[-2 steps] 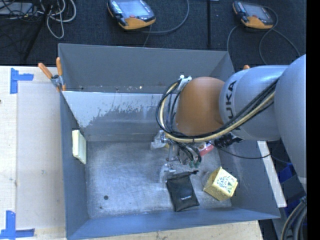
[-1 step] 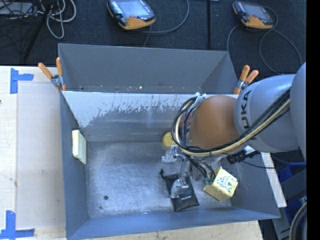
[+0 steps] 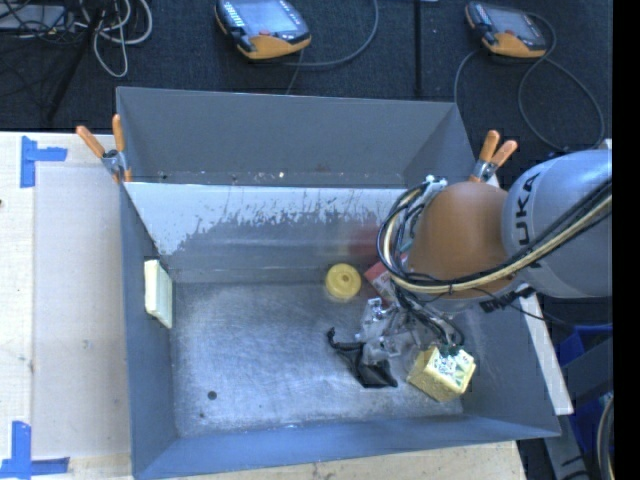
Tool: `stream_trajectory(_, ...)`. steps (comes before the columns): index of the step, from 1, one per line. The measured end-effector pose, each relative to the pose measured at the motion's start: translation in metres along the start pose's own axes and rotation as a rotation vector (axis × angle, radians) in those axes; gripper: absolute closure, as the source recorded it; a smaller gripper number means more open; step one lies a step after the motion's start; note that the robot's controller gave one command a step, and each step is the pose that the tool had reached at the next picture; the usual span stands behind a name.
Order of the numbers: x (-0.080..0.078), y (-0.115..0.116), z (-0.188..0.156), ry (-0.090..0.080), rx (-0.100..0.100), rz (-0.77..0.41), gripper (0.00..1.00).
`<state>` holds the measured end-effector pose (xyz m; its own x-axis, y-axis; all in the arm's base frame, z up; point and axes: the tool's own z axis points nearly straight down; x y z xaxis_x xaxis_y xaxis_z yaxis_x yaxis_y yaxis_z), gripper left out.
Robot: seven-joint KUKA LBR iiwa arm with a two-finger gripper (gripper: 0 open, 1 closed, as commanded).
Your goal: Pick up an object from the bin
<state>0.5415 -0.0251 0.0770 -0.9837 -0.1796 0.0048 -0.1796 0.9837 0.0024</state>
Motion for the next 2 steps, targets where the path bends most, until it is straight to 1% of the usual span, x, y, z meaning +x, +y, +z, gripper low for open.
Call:
stream_trajectory(1, 0.0, 0.0, 0.0, 0.0, 0.0, 0.001, 1.0)
stream_trajectory(2, -0.001, 0.023, -0.198, -0.013, 0.004, -0.112, 1.0)
